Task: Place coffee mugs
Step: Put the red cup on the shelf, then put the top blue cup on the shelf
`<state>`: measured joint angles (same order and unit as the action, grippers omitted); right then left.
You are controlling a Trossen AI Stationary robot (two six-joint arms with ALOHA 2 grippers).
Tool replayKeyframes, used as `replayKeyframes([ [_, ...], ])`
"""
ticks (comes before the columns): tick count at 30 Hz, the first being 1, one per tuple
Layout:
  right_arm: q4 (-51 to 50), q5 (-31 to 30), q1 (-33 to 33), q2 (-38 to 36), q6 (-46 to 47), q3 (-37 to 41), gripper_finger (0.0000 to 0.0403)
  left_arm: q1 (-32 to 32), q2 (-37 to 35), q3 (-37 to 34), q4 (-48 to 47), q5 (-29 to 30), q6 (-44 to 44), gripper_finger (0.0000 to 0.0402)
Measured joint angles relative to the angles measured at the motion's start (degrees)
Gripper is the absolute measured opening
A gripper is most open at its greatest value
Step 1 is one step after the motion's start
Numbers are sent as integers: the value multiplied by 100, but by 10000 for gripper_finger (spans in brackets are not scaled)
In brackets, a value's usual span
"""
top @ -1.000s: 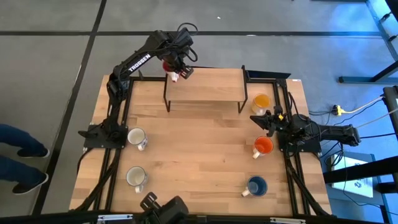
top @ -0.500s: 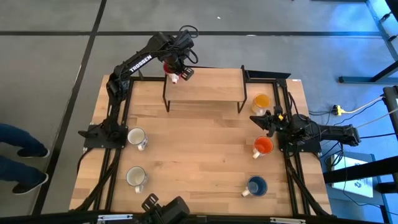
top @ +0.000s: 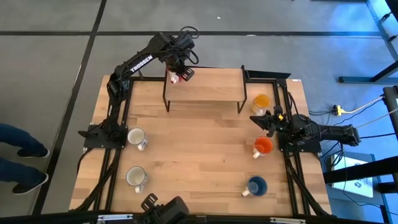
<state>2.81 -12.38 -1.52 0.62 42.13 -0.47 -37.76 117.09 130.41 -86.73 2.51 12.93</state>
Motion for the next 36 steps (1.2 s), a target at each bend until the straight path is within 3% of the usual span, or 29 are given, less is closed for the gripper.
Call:
replayKeyframes([
  [9, 0, 2, 0, 0, 0, 0, 5, 8, -45, 466, 51, 77, -44, 104],
  [20, 6, 56, 1, 0, -37, 2, 5, 346, -720, 407, 236, 400, 171, 104],
  [27, 14, 158, 2, 0, -74, 7, 5, 1128, -1149, 407, 277, 992, 42, 104],
  [36, 40, 107, 1, 0, -364, 9, 5, 2188, -1576, 106, 270, 814, -456, 104],
])
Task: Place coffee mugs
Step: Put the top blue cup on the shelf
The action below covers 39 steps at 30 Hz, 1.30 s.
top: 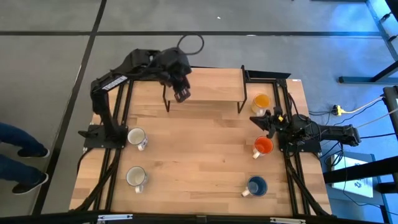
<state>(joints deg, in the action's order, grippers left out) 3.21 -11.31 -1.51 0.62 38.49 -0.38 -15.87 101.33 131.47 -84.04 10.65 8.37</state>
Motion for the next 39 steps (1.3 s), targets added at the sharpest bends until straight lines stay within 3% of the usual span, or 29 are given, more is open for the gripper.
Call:
replayKeyframes([
  [5, 28, -262, 0, 2, 19, 0, 5, 368, -623, -709, 418, 19, -183, 104],
  [14, 67, -405, -1, 2, -16, 0, 5, 749, -2332, -2906, 1751, 16, 52, 104],
  [20, 55, -412, -1, 0, -19, 0, 5, 963, -3093, -3860, 1735, 18, 458, 104],
  [33, 19, -413, -1, 0, 76, -4, 5, 1307, -3506, -5397, 1070, -331, 1060, 104],
  [39, 10, -418, -1, 0, -1, -7, 5, 1304, -3493, -6152, 967, -931, 1103, 104],
])
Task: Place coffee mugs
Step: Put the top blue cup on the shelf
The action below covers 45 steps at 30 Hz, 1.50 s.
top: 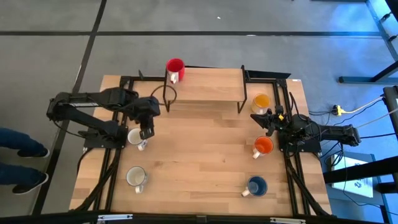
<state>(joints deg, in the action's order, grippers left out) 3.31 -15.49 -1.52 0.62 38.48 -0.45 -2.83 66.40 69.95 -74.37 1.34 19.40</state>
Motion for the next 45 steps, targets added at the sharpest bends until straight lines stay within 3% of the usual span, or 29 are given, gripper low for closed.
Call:
replayKeyframes([
  [13, 2, -142, 0, 0, -87, -2, 5, -20, 2, -1327, -215, -3, -930, 104],
  [19, 0, -140, 0, 0, -87, -2, 5, -416, 3, -1364, -364, -93, -1284, 108],
  [24, 0, -142, 0, 0, -87, -2, 5, -733, 197, -1364, -480, -89, -1693, 139],
  [31, -5, -97, 0, 0, -87, -2, 5, -790, 596, -1365, -689, -44, -2251, 158],
  [45, -4, -120, 0, 0, -87, -2, 5, -790, 585, -2208, -104, -190, -1954, 156],
])
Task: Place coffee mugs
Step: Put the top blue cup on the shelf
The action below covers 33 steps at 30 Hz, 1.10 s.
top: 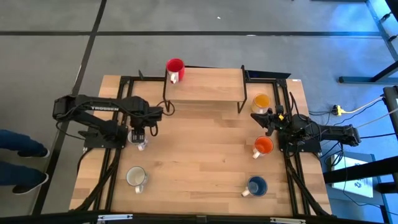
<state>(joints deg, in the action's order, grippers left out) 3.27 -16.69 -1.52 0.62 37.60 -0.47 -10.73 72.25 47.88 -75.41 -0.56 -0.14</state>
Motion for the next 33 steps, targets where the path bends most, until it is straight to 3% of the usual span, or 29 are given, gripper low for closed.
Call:
replayKeyframes([
  [5, 2, -21, 0, -1, 0, 0, 5, 1, 2, -28, 94, 0, 0, 131],
  [13, 2, -20, 0, 0, 40, 0, 5, 0, 0, -24, 187, -97, -28, 16],
  [16, 9, -24, 0, 0, 557, 0, 5, 1, 0, -20, 192, -85, -19, 18],
  [20, 9, -55, 0, 0, 560, 0, 5, 1, 2, 182, 102, -67, 129, 16],
  [27, 110, -411, 0, 0, 977, 3, 9, 71, 4, 1442, -357, -148, 436, 16],
  [33, 385, -184, 0, 25, 902, -145, 78, 283, 19, 2529, -334, -150, 473, 16],
])
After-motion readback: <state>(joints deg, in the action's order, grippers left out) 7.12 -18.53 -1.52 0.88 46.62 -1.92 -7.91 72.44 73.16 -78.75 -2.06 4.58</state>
